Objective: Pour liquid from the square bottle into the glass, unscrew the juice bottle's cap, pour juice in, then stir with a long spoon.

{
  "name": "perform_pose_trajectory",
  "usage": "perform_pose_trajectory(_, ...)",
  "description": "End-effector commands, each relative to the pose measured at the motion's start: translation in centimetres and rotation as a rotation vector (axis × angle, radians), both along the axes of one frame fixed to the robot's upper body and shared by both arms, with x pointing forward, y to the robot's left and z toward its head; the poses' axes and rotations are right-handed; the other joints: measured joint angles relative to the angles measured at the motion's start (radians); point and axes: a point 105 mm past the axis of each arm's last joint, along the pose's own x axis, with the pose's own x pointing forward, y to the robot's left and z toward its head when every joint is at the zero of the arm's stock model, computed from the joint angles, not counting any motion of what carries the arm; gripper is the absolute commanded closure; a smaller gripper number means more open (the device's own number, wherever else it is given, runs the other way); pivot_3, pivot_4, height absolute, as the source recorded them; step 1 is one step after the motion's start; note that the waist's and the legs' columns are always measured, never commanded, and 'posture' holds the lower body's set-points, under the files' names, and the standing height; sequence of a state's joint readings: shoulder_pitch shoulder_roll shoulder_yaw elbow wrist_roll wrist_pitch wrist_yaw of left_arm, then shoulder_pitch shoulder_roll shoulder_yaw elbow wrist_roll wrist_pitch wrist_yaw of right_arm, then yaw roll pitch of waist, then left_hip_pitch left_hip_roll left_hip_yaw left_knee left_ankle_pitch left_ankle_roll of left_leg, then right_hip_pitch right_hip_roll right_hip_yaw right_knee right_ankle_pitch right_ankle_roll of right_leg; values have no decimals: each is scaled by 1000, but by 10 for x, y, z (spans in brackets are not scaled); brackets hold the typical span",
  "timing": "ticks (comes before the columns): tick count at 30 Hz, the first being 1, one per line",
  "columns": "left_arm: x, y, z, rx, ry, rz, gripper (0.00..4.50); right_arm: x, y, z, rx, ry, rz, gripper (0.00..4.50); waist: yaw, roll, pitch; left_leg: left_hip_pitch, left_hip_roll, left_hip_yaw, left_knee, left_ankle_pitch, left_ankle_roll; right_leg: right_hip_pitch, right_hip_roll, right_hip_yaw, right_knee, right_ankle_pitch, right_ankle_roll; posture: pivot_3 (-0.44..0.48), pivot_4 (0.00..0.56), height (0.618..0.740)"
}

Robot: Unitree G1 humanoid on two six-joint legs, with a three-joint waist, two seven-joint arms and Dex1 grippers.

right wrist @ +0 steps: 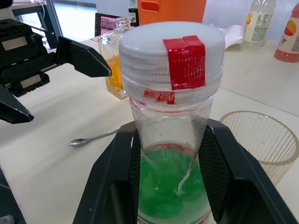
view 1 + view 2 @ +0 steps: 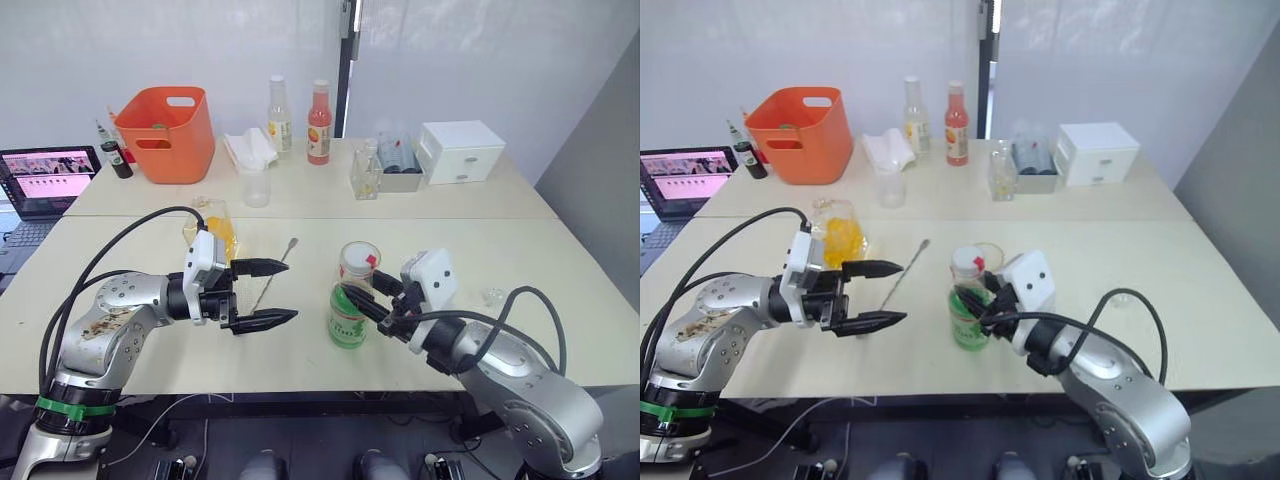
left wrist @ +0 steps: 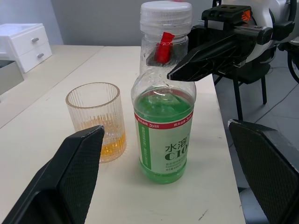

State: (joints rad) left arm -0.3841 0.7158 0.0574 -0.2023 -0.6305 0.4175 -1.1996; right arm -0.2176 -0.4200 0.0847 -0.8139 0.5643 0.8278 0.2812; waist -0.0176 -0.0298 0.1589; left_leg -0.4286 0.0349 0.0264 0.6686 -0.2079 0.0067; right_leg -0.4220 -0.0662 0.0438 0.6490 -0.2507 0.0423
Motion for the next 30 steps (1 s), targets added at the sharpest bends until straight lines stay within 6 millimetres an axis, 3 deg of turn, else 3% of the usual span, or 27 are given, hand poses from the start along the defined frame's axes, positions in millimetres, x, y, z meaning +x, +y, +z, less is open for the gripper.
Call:
perform_pose_trajectory(1,-1,-1,8,-6,-41,-16,0,-4,6,-10,-11,28,44,3242,0,0,0,0,0,0,0,0,0,0,0,0,0,0,0,0,150,715)
perform_pose_trajectory(6,-2,-1,8,-7,-41,-15,0,-3,4,-10,29,38,65,3242,-1,0,0,2,0,0,0,0,0,1,0,0,0,0,0,0,150,715)
perform_pose_trajectory(8,-2,-1,8,-6,-41,-16,0,-3,3,-7,38,29,75,2221,-1,0,0,2,0,0,0,0,0,1,0,0,0,0,0,0,150,715)
perform_pose_trajectory(14,-2,-2,8,-9,-41,-16,0,-1,-10,6,31,-8,155,178,3,0,0,2,0,1,0,0,0,1,0,1,0,0,0,0,150,715)
perform_pose_trajectory(20,-1,-3,6,-8,-34,-24,0,12,-23,19,-14,-22,341,178,4,-1,0,2,0,1,0,0,0,2,0,1,0,0,0,0,150,715)
perform_pose_trajectory(30,-4,-1,7,-7,-36,-17,0,38,-23,23,-84,-31,567,178,4,0,0,1,0,1,0,0,0,1,0,1,0,0,0,0,150,715)
